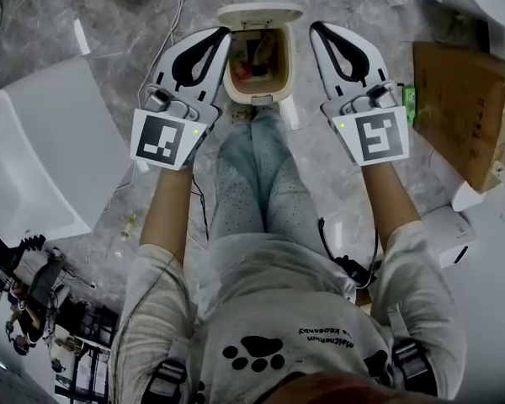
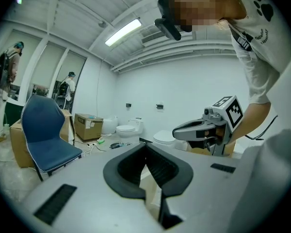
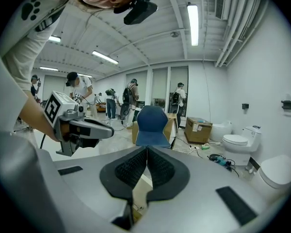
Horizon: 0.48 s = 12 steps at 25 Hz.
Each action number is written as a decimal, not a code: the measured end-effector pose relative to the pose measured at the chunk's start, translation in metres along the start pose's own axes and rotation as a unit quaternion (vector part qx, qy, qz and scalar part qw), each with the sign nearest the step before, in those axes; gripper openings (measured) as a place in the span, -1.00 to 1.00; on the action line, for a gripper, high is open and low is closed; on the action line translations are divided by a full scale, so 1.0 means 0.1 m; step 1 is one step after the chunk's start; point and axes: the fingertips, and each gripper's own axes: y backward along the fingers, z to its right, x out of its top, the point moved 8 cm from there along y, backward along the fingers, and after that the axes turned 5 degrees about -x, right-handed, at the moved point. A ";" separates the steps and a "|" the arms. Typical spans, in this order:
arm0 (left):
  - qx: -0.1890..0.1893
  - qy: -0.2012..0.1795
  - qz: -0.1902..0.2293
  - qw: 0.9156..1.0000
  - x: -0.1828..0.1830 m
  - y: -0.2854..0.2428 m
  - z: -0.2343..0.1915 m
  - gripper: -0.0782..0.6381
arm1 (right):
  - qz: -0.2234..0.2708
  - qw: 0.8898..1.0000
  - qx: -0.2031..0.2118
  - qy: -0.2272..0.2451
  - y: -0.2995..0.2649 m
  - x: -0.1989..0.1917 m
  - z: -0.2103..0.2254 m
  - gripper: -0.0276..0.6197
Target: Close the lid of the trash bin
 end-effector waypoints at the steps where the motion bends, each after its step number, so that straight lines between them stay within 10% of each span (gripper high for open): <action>1: -0.002 -0.001 0.001 1.000 -0.02 -0.01 -0.03 -0.73 | -0.001 1.000 0.001 0.001 -0.03 -0.02 0.00 -0.82; 12: -0.023 -0.022 -0.024 0.999 -0.38 -0.29 -0.28 -0.72 | -0.030 0.999 0.024 0.035 -0.35 -0.46 0.13 -0.82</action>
